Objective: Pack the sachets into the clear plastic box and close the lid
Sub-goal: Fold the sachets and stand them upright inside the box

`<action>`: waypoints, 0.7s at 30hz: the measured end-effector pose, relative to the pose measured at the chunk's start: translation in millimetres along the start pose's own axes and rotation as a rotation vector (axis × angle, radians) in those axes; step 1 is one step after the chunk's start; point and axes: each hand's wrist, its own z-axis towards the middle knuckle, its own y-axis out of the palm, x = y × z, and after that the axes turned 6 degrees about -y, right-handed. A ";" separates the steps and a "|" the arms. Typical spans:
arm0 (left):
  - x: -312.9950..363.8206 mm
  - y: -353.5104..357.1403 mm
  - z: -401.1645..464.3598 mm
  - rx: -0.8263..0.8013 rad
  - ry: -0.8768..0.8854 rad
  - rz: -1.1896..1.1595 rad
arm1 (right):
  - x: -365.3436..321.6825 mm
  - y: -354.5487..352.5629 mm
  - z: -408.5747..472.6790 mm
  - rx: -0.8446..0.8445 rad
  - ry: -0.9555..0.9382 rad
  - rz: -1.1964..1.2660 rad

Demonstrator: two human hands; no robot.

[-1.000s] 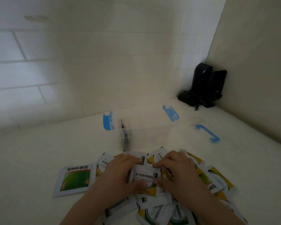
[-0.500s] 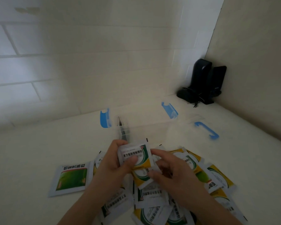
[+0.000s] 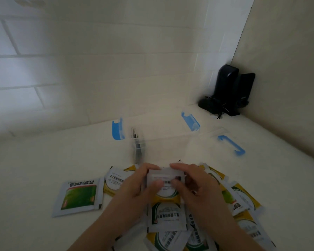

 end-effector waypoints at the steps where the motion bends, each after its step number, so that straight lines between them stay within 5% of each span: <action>1: 1.4 -0.7 0.4 0.031 0.028 0.048 | -1.7 -0.5 0.3 0.014 0.027 0.038; 4: 2.1 -6.4 1.2 0.163 0.046 0.086 | -0.7 -12.5 -0.4 -0.057 0.055 -0.033; 7: -1.0 -9.4 1.8 0.209 0.019 0.079 | 2.7 -16.1 -5.3 -0.476 0.009 -0.266; 9: -3.3 -10.0 1.9 0.239 0.022 0.138 | 7.5 -9.1 -7.2 -0.582 -0.069 -0.384; 14: -7.0 -11.4 3.4 0.340 -0.022 0.214 | 6.4 -3.7 -6.8 -0.385 -0.126 -0.325; 21: -1.3 -4.9 1.6 0.267 0.020 0.272 | -1.2 -17.4 1.2 0.284 0.106 0.218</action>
